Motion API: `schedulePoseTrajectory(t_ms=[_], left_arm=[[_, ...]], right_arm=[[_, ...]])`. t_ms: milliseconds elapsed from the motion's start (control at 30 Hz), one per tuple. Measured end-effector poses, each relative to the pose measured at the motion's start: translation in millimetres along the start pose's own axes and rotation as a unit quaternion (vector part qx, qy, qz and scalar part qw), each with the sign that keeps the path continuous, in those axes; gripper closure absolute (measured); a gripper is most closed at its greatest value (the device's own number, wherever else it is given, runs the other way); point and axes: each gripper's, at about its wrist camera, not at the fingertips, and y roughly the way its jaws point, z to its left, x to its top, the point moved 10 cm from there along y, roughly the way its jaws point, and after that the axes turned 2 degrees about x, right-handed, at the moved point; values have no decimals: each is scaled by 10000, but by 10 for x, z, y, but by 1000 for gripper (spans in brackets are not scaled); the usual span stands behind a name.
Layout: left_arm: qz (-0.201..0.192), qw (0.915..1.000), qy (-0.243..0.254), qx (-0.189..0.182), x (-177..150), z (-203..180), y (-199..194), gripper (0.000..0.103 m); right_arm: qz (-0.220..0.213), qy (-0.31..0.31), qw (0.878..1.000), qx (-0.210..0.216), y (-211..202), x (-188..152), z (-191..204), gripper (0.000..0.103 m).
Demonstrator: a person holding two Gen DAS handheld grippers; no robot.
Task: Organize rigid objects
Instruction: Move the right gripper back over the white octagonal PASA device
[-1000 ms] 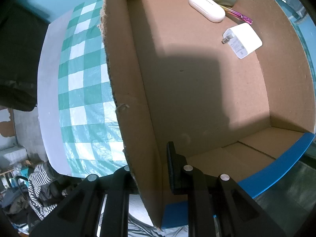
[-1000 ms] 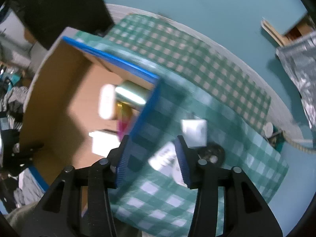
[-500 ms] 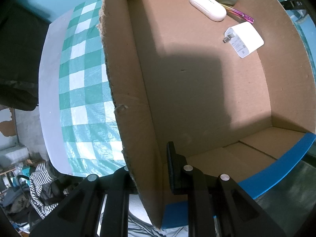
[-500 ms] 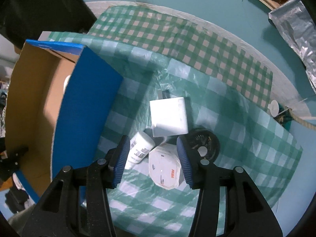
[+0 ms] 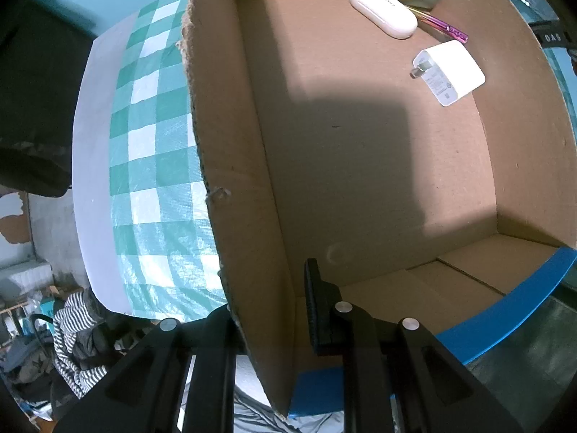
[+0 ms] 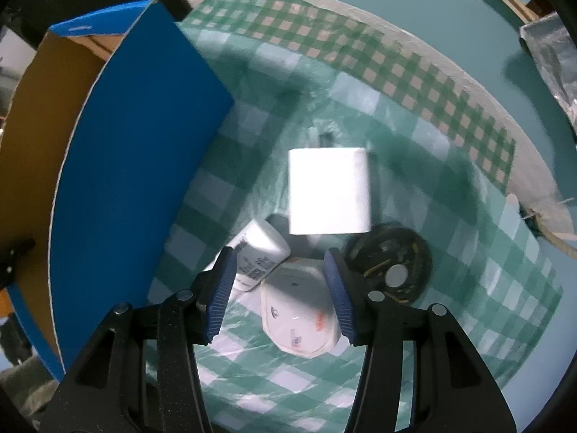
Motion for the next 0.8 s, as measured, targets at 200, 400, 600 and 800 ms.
schedulePoseTrajectory(t_ms=[200,400,600,800], left_arm=[[10,10000,5,15,-1,-8,-12,87],[24,10000,31,40,1,-25,-10,87],[34,10000,37,34,8,-25,-12,86],[30,10000,47,29,3,-27,-7,86]], right_arm=[[74,-237,9997,59,40,-119,103,49],[82,-189,9996,-187,23,-201,29,42],[124,-20,9996,-247,24,-255,-50,41],[209,91,9994,-256,48,-349,-102,41]])
